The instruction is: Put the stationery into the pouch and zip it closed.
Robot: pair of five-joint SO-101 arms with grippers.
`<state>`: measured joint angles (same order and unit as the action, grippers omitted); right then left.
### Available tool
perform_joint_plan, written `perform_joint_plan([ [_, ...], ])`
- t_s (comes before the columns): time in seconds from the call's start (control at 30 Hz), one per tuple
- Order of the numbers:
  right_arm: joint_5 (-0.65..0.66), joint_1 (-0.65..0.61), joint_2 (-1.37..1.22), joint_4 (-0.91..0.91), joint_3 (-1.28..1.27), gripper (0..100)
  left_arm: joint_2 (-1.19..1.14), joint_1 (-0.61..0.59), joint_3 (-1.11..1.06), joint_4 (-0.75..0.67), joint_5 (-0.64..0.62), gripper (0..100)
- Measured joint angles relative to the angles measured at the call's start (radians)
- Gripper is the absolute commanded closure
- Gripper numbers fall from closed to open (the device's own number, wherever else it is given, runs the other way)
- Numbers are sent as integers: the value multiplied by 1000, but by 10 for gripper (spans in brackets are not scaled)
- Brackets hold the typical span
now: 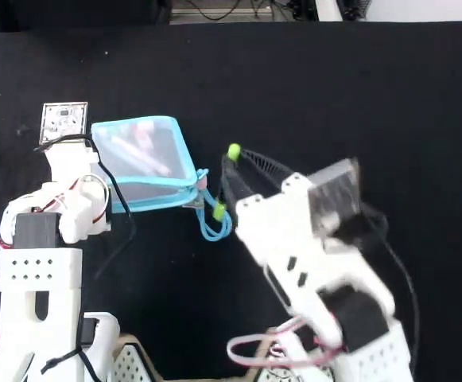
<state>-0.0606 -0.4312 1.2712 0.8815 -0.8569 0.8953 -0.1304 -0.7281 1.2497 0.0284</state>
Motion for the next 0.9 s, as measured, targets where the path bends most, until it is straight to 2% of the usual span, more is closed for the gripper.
perform_joint_plan([
  [0.17,0,129,-195,130,115,987,0,0,0,0,0,970],
  [0.63,0,305,-669,23,123,987,0,0,0,0,0,970],
  [0.9,0,385,-973,38,307,987,0,0,0,0,0,970],
])
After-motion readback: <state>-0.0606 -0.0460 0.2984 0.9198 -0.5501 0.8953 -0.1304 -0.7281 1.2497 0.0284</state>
